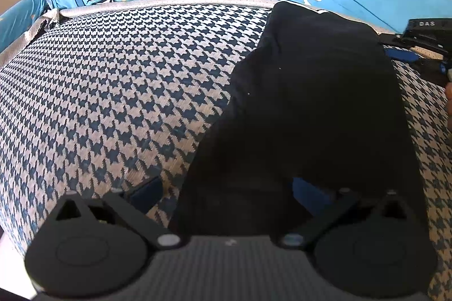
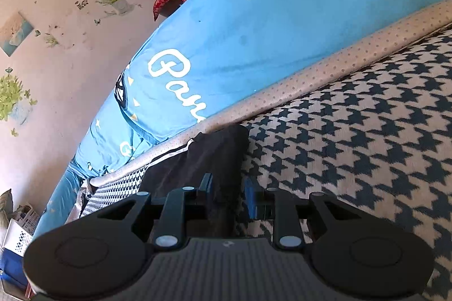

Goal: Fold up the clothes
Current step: 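Press the right gripper down along the folded shirt's edge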

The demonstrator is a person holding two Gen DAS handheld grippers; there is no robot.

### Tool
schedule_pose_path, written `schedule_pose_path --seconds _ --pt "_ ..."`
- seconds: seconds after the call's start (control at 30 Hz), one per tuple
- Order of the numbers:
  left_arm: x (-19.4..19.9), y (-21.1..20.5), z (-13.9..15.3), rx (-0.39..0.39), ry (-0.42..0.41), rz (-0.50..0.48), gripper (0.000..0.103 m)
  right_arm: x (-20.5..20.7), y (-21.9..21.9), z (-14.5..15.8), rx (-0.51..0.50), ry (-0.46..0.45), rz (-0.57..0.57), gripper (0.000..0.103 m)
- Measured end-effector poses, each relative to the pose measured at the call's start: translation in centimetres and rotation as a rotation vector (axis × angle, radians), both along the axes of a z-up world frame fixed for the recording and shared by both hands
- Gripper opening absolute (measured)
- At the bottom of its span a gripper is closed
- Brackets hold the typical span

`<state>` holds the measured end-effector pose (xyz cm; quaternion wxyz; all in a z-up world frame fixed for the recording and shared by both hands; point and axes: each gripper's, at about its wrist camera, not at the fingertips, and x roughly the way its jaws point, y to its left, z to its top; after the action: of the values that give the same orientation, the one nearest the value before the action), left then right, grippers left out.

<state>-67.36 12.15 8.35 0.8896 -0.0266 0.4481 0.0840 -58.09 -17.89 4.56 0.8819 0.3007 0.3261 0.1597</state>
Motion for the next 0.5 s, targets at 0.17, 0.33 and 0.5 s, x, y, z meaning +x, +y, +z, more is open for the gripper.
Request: schedule_pose_path --seconds 0.17,0.33,0.5 --pt "0.1 -0.1 -0.1 -0.003 -0.001 -0.002 0.103 1.3 0.7 -0.6 -0.01 0.012 0.033 0.025" --pt "0.0 0.0 -0.1 -0.004 -0.002 -0.005 0.103 2.3 0.8 -1.0 -0.004 0.001 0.061 0.025" --pt "0.0 -0.2 -0.1 -0.004 -0.002 -0.007 0.103 3.3 1.0 -1.4 0.003 -0.01 0.088 0.025"
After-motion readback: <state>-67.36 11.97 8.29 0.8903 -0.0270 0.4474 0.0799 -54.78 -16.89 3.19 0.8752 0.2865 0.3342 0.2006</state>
